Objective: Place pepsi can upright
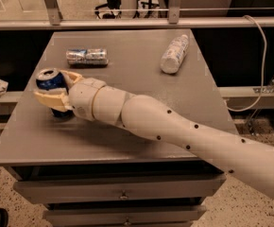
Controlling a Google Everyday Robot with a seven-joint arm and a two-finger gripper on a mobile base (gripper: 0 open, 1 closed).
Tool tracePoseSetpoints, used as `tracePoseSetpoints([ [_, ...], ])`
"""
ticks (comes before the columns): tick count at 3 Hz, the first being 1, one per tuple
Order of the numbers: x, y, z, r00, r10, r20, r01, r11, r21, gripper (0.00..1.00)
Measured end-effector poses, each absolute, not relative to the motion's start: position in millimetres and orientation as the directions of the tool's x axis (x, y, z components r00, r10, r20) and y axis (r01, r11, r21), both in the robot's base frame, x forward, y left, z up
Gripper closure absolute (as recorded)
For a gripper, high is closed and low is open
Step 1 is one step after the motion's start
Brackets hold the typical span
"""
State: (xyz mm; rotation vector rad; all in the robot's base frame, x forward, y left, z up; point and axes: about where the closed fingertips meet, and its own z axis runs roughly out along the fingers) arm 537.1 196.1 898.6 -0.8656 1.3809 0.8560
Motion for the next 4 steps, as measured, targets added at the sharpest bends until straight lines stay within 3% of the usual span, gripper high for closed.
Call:
tracePoseSetpoints([
  [3, 517, 172, 885, -0.016, -0.042, -0.999, -0.909, 0.417, -0.003, 0.02],
  [4, 514, 157, 888, -0.029, -0.064, -0.998, -0.912, 0.411, 0.0, 0.0],
])
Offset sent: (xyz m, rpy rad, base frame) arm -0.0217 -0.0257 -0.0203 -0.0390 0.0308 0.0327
